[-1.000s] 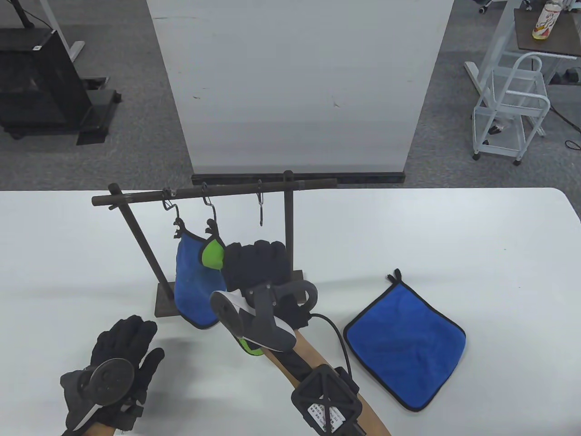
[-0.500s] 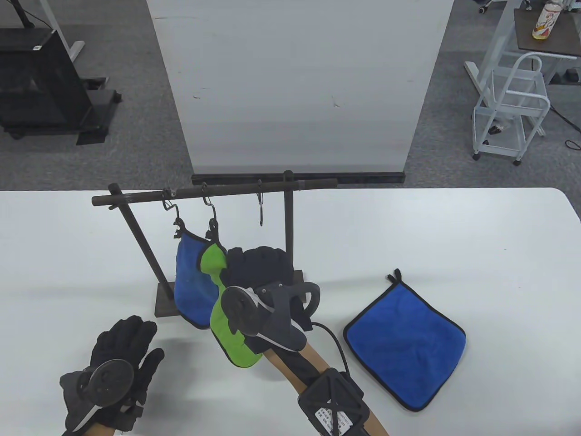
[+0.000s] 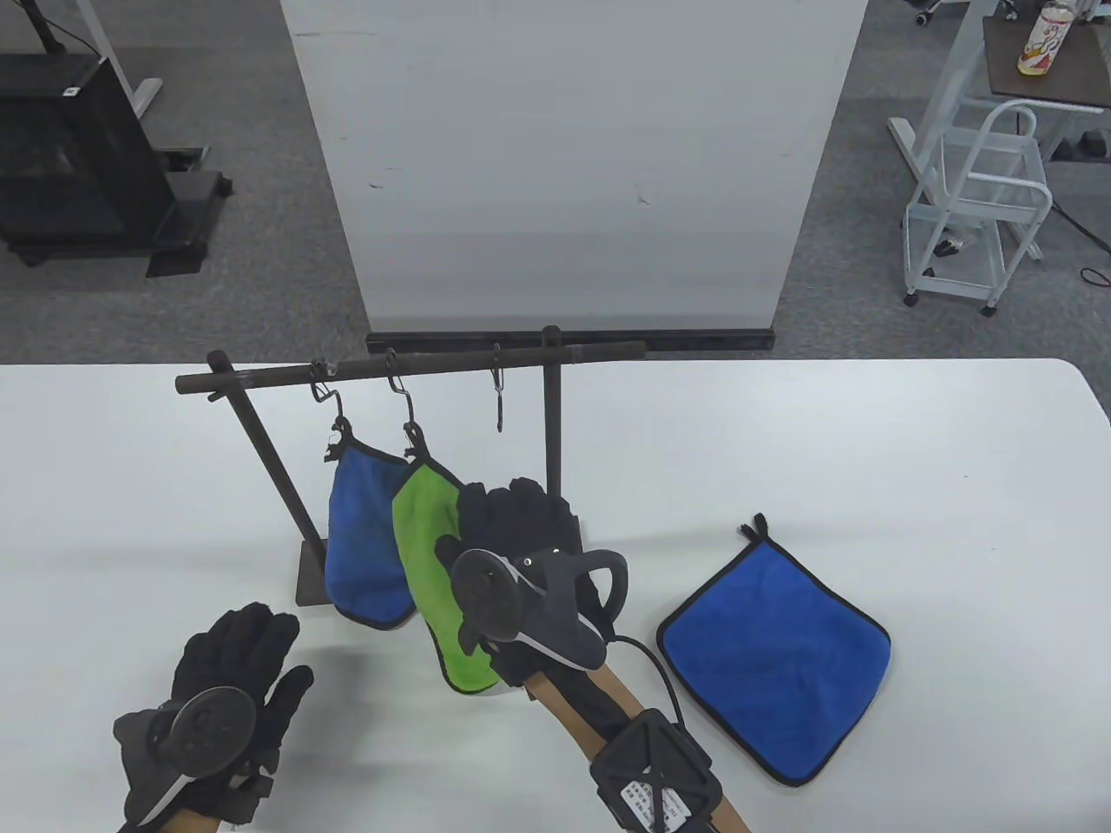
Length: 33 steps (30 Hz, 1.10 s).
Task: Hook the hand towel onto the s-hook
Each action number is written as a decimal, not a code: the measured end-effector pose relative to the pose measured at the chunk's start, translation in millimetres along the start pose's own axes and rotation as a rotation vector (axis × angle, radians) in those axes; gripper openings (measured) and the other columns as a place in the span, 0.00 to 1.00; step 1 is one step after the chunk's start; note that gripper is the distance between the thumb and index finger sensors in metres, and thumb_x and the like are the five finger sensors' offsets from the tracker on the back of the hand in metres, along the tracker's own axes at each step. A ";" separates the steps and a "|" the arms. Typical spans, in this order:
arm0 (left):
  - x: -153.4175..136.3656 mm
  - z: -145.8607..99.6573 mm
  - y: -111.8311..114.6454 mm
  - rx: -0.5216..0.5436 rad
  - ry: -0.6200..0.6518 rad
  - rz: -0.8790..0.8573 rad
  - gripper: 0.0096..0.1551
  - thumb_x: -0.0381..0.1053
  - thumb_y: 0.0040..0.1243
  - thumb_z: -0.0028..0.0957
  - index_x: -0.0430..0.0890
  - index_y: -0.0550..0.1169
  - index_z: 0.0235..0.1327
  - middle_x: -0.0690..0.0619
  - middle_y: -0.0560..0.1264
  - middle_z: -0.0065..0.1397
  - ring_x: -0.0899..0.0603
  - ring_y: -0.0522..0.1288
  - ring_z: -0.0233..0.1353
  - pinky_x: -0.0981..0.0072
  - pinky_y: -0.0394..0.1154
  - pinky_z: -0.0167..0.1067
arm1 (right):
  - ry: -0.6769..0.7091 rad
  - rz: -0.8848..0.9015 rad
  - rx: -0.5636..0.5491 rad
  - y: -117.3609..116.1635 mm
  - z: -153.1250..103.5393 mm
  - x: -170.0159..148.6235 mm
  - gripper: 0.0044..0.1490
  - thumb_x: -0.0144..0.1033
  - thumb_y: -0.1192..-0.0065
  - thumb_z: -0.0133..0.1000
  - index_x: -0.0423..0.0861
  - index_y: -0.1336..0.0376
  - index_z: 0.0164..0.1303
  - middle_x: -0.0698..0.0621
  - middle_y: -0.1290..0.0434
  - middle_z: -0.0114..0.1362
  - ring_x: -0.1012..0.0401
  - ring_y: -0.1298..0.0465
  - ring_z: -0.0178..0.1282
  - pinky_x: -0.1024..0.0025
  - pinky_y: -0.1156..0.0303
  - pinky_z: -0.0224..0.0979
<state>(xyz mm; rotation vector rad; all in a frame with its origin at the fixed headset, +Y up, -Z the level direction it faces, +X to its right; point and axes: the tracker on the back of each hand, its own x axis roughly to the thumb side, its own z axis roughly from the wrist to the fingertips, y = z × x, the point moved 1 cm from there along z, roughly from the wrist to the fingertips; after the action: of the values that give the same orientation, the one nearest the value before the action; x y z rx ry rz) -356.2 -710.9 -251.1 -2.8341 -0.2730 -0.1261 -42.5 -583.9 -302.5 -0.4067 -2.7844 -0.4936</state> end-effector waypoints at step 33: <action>6.6 0.8 2.8 -0.017 0.009 0.033 0.38 0.66 0.54 0.45 0.54 0.71 0.70 0.49 0.65 0.80 0.36 0.65 0.79 0.38 0.59 0.76 | -0.761 -0.230 0.439 -83.5 -48.4 -296.4 0.46 0.55 0.40 0.53 0.46 0.47 0.79 0.38 0.44 0.82 0.39 0.50 0.81 0.39 0.45 0.76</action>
<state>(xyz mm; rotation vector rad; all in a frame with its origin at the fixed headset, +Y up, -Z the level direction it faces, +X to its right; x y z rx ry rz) -349.1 -712.1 -251.9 -2.8525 -0.2239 -0.1353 214.4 -743.3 -378.5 -0.1911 -3.5580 0.3191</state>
